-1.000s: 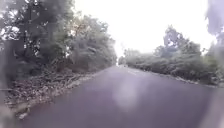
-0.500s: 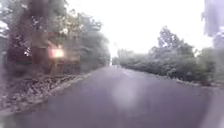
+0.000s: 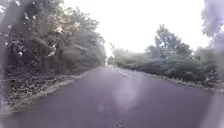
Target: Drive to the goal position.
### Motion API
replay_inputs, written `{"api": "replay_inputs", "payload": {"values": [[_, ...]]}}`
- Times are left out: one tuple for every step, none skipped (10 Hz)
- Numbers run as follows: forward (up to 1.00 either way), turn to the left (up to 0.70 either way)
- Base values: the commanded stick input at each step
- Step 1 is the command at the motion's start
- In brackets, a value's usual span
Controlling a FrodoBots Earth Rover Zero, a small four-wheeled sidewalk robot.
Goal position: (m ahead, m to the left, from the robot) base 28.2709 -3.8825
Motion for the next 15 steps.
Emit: {"api": "replay_inputs", "payload": {"values": [[1.00,0.00],[1.00,0.00],[1.00,0.00],[1.00,0.00],[1.00,0.00],[1.00,0.00],[1.00,0.00],[1.00,0.00],[1.00,0.00],[1.00,0.00],[1.00,0.00],[1.00,0.00],[1.00,0.00],[1.00,0.00],[1.00,0.00]]}}
